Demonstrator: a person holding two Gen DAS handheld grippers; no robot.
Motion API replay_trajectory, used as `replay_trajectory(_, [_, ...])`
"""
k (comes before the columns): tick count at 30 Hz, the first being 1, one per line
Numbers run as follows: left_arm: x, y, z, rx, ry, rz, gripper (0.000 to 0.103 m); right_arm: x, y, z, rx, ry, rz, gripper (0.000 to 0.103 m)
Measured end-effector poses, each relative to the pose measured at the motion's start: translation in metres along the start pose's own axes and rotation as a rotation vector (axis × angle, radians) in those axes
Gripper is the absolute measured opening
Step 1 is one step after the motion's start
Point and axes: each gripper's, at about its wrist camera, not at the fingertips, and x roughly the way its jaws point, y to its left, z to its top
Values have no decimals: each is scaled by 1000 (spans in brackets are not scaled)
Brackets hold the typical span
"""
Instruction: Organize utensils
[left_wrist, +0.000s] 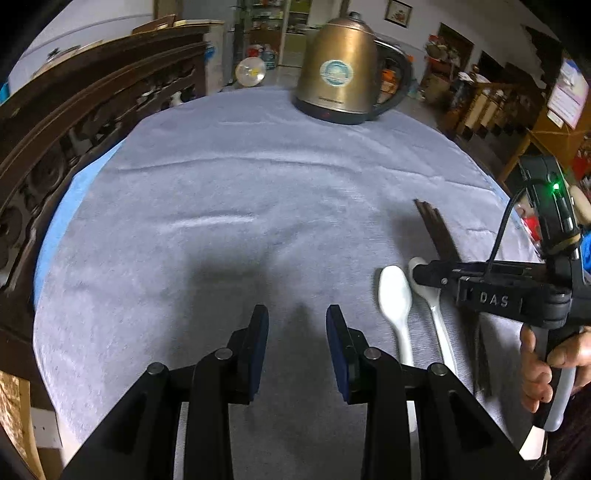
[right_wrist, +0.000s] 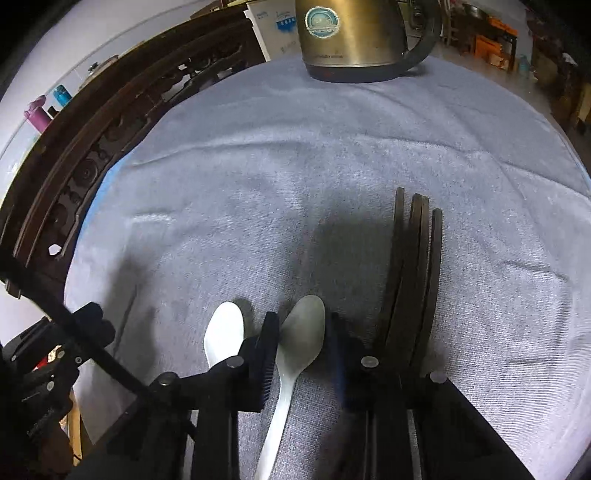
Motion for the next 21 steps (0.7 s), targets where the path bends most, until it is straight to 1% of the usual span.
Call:
replay_trajectory(2, [7,-7,7,21,7,-28,37,-4,-2,-6,9,-14,13,26])
replay_trajectory(3, [12,-13,11,31,11,-40,38,-6,-5,-9,23,-22,21,20])
replay_trajectory(4, [15,-16,13,36,16,-48,39,-11,-12,-14,48,-43,59,16])
replay_trajectory(5, [21,-21,17,42,25,-68,39,-15,-19,-15,70,-60,95,9])
replay_trajectory(6, [26,-26,20,47,35,-85,39,-24,-28,-18,109,-86,141,5])
replay_trajectory(8, [35,-35,23,59,51,-116,39,-33,-36,-24,128,-110,136,5])
replay_trajectory(11, [47,-47,26,83,63,-140,39,-35,-44,-29,143,-95,177,5])
replay_trajectory(13, [57,-52,26,89,78,-146,38,-39,-50,-32,146,-104,205,6])
replay_trajectory(14, [61,-53,25,97,80,-150,19,-38,-51,-32,150,-106,218,6])
replay_trajectory(15, [64,-55,24,109,84,-147,7,-39,-53,-33,159,-108,234,7])
replay_trajectory(17, [64,-53,21,114,70,-149,5,-36,-53,-34,160,-109,257,7])
replay_trajectory(20, [58,-46,18,112,37,-135,3,-36,-47,-33,135,-104,243,7])
replay_trajectory(21, [56,-44,18,109,28,-137,3,-35,-44,-31,124,-97,234,13])
